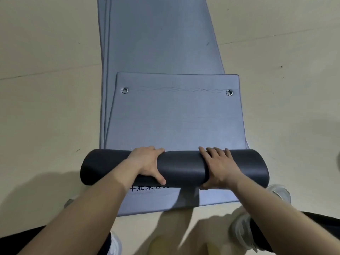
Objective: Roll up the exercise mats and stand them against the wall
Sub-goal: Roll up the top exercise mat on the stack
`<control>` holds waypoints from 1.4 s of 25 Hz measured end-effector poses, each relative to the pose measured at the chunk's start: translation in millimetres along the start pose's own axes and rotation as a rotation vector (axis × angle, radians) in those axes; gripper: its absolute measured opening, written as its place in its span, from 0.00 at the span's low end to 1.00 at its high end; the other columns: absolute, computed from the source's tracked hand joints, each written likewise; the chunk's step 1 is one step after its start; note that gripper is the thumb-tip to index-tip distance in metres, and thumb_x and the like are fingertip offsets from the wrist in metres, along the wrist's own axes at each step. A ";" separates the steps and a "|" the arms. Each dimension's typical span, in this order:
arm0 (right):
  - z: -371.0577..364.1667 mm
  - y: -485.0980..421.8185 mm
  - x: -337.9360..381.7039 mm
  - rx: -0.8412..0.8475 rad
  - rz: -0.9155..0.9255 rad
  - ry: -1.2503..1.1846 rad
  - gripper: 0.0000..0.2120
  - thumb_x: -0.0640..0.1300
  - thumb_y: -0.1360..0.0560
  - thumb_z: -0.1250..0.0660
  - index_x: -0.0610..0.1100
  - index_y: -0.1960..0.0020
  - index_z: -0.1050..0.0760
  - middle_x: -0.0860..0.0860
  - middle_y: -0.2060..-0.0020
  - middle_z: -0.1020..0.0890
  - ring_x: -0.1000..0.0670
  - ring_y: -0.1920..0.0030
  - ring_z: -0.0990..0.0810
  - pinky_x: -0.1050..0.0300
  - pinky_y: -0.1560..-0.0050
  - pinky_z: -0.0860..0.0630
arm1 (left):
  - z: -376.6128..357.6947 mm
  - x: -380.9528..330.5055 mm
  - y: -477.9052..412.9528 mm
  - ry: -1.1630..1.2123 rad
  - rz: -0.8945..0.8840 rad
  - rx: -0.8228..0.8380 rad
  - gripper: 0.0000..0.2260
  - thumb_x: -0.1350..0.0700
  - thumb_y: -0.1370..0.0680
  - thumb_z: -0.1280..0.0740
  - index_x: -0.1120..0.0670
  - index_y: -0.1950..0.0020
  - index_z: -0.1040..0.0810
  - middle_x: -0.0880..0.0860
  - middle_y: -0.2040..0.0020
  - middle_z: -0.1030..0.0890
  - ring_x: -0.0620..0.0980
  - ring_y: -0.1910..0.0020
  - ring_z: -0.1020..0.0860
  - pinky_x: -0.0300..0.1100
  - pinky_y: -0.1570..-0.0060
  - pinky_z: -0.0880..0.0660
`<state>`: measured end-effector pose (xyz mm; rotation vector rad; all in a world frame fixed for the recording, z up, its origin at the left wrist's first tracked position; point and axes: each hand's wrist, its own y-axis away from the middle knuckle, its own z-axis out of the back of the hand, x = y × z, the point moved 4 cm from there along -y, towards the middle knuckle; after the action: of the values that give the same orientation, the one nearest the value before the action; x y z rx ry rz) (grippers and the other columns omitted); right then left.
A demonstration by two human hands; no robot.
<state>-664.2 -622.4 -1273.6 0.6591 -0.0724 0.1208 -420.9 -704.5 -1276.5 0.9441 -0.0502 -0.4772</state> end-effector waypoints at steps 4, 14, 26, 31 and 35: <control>-16.5 21.9 19.3 -0.104 -0.069 0.033 0.63 0.73 0.36 0.26 0.51 0.16 0.58 0.43 0.18 0.47 0.37 0.18 0.50 0.31 0.21 0.52 | 27.9 11.2 0.7 0.122 0.073 -0.043 0.53 0.23 0.45 0.27 0.40 0.24 0.34 0.47 0.29 0.24 0.53 0.32 0.25 0.53 0.30 0.34; 25.3 -58.5 -8.3 -0.358 -0.068 0.060 0.64 0.78 0.42 0.32 0.47 0.17 0.49 0.38 0.19 0.44 0.33 0.19 0.46 0.31 0.24 0.58 | 59.6 34.9 -39.0 0.073 0.124 -0.478 0.48 0.26 0.29 0.37 0.45 0.17 0.52 0.51 0.16 0.53 0.57 0.18 0.56 0.61 0.22 0.56; 57.6 -82.9 -18.3 -0.147 -0.003 0.131 0.63 0.78 0.49 0.27 0.55 0.21 0.46 0.50 0.30 0.30 0.43 0.31 0.30 0.37 0.30 0.35 | 43.4 19.8 -36.0 -0.198 0.057 -0.433 0.59 0.21 0.44 0.32 0.46 0.20 0.46 0.52 0.24 0.34 0.59 0.29 0.31 0.61 0.30 0.36; 25.0 -18.2 3.5 0.100 0.059 0.049 0.62 0.76 0.45 0.26 0.55 0.20 0.48 0.50 0.27 0.31 0.43 0.28 0.32 0.37 0.26 0.37 | -6.4 -2.7 13.2 -0.115 0.020 -0.154 0.59 0.22 0.47 0.29 0.44 0.21 0.43 0.51 0.31 0.27 0.58 0.36 0.25 0.56 0.39 0.27; -7.3 23.4 31.1 -0.133 -0.059 0.133 0.64 0.74 0.36 0.27 0.48 0.16 0.57 0.42 0.19 0.44 0.35 0.20 0.45 0.30 0.23 0.46 | 15.8 2.3 9.9 0.117 -0.004 0.004 0.57 0.28 0.46 0.22 0.41 0.21 0.40 0.48 0.28 0.26 0.55 0.32 0.26 0.51 0.36 0.27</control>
<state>-636.4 -596.8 -1261.9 0.5188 0.0667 0.1021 -419.1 -712.7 -1259.7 0.9752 0.0570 -0.4252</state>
